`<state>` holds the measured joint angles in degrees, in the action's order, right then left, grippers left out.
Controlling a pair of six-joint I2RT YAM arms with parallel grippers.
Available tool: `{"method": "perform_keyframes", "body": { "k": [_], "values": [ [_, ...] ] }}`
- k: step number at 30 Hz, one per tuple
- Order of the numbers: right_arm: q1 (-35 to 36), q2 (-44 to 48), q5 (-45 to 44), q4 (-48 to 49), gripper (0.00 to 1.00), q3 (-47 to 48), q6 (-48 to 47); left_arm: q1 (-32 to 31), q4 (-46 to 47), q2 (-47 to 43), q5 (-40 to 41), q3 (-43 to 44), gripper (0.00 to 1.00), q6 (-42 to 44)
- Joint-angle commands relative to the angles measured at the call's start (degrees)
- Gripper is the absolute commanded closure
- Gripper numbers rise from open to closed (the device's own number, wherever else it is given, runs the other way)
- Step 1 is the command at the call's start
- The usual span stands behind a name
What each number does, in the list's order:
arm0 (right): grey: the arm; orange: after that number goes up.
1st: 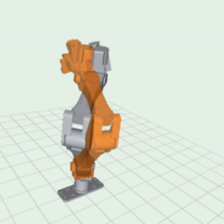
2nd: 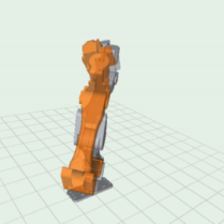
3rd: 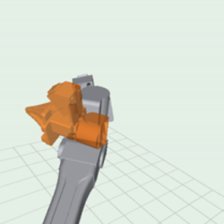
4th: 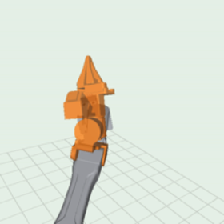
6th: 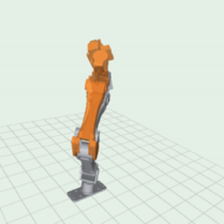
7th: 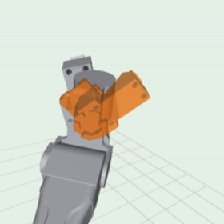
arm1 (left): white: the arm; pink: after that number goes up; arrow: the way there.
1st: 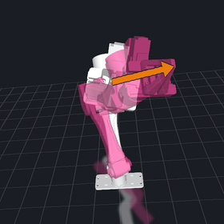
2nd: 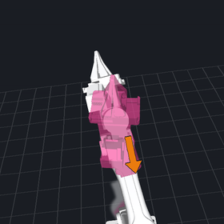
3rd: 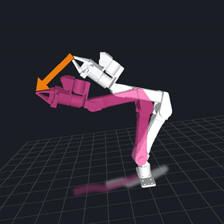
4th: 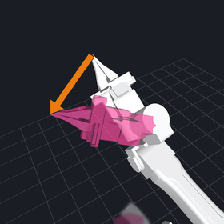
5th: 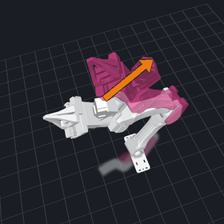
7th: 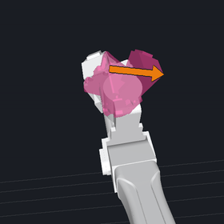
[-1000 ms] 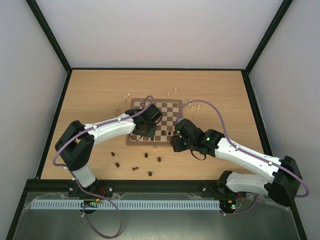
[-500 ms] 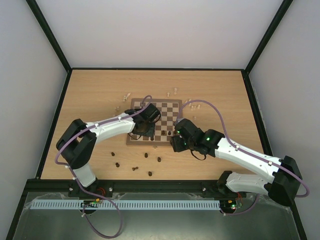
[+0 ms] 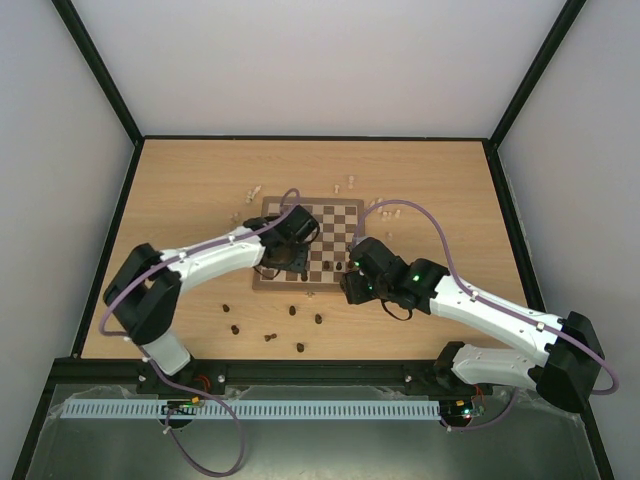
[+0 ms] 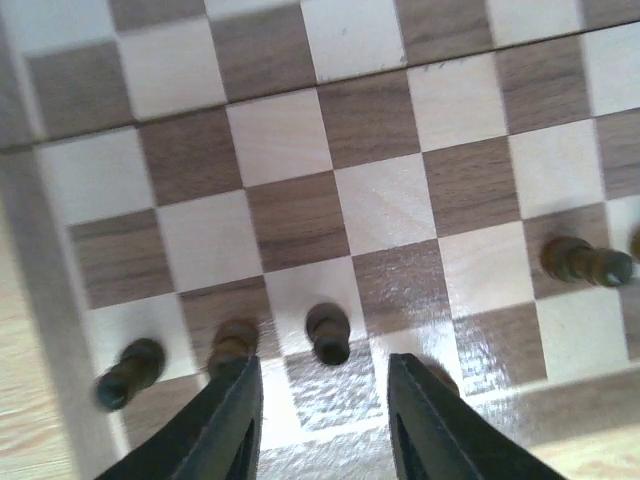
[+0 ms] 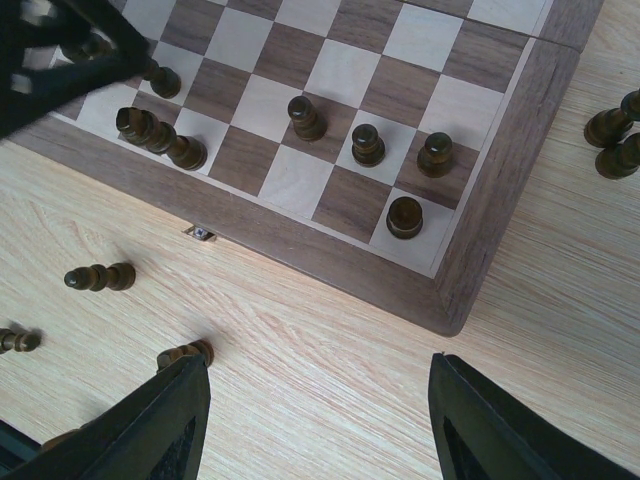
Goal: Set up the chess pieces on the board
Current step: Place the chess piece on the chessboard, then pick up the chess piece at the center of the board.
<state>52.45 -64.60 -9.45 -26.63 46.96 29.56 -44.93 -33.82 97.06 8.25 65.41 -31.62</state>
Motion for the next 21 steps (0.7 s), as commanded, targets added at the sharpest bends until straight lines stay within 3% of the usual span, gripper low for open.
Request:
{"method": "perform_keyframes", "body": {
  "k": [1,4,8,21],
  "values": [
    [-0.3,0.7,-0.4,-0.6,0.39,-0.9,-0.2,0.2,-5.9,-10.1,3.5,-0.4,0.58,-2.1],
    [-0.3,1.0,-0.3,-0.5,0.38,-1.0,-0.2,1.2,-7.1,-17.8,3.6,-4.6,0.51,-4.4],
    [-0.2,0.9,0.8,-0.3,0.37,-0.9,-0.5,4.0,-9.1,-23.7,4.3,-12.1,0.5,-8.5],
    [-0.2,2.7,7.8,1.0,0.37,-1.3,-2.2,11.0,-3.9,-29.5,4.2,-27.9,0.41,-22.0]
  ]
}}
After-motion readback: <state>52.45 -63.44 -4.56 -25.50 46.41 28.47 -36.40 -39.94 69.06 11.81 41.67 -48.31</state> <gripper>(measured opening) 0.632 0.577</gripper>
